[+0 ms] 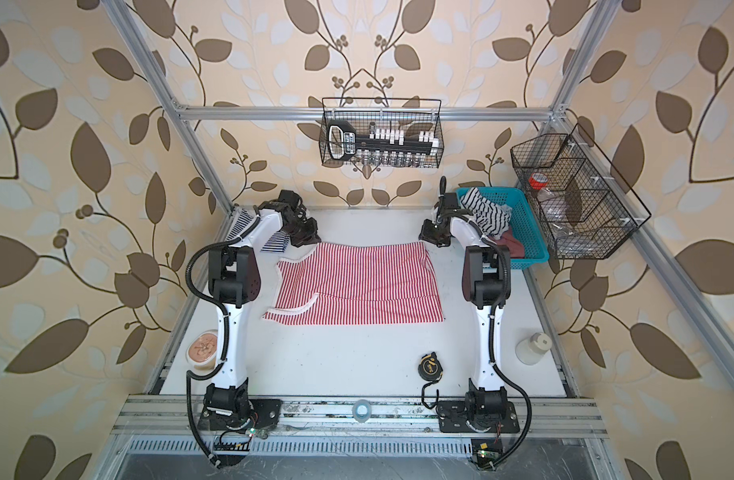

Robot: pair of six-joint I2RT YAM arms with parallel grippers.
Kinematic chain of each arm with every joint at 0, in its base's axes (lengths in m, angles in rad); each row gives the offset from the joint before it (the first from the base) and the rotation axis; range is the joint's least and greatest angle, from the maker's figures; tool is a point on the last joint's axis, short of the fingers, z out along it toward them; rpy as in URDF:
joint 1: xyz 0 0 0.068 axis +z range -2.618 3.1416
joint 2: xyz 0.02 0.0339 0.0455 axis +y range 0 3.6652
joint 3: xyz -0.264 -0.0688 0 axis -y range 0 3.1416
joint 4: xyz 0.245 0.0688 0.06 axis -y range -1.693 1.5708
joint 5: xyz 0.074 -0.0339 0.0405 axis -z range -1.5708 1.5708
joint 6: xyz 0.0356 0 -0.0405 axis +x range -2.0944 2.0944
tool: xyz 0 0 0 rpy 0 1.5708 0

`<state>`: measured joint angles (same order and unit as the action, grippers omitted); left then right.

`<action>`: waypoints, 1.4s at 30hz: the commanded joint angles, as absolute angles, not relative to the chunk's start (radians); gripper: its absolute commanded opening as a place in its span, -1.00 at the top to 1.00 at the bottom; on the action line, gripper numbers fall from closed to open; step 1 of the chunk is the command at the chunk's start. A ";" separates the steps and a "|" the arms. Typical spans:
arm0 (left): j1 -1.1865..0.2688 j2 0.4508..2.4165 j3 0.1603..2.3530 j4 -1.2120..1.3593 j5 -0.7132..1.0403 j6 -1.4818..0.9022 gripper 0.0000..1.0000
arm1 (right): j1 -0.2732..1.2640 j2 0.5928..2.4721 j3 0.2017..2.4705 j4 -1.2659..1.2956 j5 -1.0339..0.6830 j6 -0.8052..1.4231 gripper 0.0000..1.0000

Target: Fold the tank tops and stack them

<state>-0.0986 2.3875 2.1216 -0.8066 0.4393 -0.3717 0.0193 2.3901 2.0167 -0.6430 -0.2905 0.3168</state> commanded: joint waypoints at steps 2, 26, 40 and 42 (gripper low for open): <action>-0.100 2.337 2.125 -0.807 0.464 -0.354 1.00 | 0.031 2.429 2.079 -0.704 -0.230 0.287 0.32; -0.100 2.347 2.129 -0.819 0.469 -0.350 1.00 | 0.050 2.533 2.184 -0.800 -0.236 0.278 0.76; -0.100 2.319 2.141 -0.824 0.457 -0.344 1.00 | 0.010 2.315 1.991 -0.648 -0.319 0.302 1.00; -0.100 2.308 2.139 -0.825 0.458 -0.344 1.00 | 0.005 2.272 1.953 -0.625 -0.332 0.304 1.00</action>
<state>-0.0986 2.3875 2.1216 -0.8082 0.4431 -0.3683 0.0124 2.3669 1.9816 -0.6827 -0.2916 0.2985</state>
